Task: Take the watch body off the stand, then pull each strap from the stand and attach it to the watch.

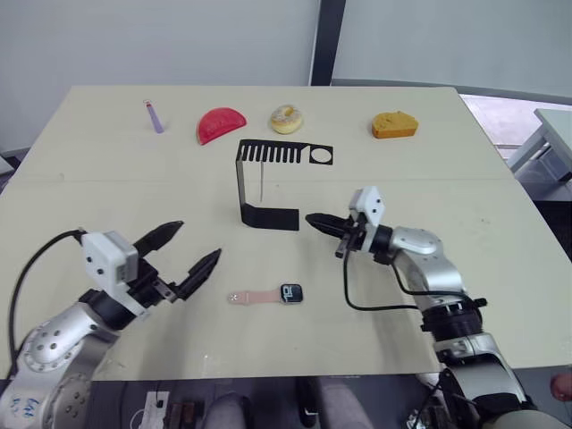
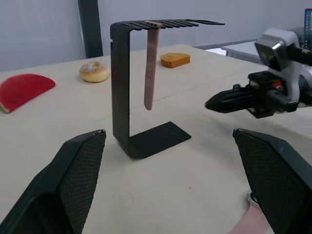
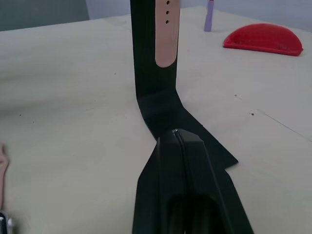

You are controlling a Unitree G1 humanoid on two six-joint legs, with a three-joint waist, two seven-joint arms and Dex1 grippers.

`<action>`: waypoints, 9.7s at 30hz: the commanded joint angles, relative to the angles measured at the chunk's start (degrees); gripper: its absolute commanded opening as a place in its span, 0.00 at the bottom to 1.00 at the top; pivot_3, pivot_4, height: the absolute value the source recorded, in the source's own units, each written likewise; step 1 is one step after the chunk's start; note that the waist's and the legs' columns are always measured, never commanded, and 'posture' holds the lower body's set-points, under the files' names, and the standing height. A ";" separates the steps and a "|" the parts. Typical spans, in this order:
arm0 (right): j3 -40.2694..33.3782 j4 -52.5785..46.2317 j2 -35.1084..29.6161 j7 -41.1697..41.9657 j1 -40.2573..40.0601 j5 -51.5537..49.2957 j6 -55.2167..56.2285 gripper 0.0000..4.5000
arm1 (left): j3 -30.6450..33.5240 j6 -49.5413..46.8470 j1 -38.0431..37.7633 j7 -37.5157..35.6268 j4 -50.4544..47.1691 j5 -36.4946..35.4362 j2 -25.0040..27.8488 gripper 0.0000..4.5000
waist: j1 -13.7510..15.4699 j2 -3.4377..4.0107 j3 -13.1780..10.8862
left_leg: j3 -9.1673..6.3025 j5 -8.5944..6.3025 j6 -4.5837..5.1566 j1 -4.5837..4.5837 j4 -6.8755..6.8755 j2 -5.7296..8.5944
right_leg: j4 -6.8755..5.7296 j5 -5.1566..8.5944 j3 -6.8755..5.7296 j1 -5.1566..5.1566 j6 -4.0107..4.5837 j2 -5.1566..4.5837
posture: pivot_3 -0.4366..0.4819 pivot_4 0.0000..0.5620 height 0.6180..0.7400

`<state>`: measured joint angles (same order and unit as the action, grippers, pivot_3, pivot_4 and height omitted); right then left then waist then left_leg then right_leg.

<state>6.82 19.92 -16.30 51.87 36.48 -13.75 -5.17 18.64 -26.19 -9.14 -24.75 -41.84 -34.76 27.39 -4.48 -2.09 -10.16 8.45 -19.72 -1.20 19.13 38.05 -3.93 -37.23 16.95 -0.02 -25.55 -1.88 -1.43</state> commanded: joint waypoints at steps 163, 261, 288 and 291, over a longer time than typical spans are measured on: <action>-8.33 -40.89 5.00 -21.72 -17.12 -59.45 -45.18 0.81 | -17.54 -29.11 30.72 -25.69 22.30 -24.85 7.67 0.00 | 1.39 0.12 -0.10 | -0.19 0.08 -0.03 0.13 -0.25 0.09 | 0.31 0.00 -0.02 -0.02 -0.02 0.00 | 0.48 0.27 1.00; -9.12 -45.54 -4.09 -10.80 -17.53 -51.65 -40.98 0.00 | -9.55 -16.30 24.67 -28.54 18.43 -15.07 11.54 0.77 | 1.25 0.17 -0.13 | -0.19 0.07 0.01 0.17 -0.36 0.07 | 0.46 -0.01 -0.02 -0.04 -0.04 0.00 | 0.48 0.27 1.00; -34.57 -29.15 -26.30 10.97 -47.61 -15.49 9.34 0.00 | 11.04 16.65 2.77 -40.48 37.29 5.47 24.07 0.99 | 1.47 0.17 -0.14 | 0.02 -0.18 0.32 0.01 -0.92 0.06 | 1.14 -0.09 -0.15 0.07 -0.10 -0.08 | 0.48 0.27 1.00; -34.45 -29.25 -26.39 11.71 -47.58 -16.12 9.65 0.00 | 7.91 14.66 5.20 -40.12 33.89 4.78 23.72 0.99 | 1.40 0.17 -0.14 | 0.03 -0.16 0.32 -0.04 -0.89 0.08 | 1.01 -0.11 -0.11 0.07 -0.09 -0.06 | 0.48 0.27 1.00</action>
<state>-26.06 -8.15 -41.82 62.65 -11.17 -28.49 3.48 27.44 -10.38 -5.01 -65.24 -4.81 -28.14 51.11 -3.08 -1.92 -10.29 8.48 -19.87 -0.88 19.09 37.17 -3.85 -36.24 16.84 -0.13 -25.48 -1.96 -1.50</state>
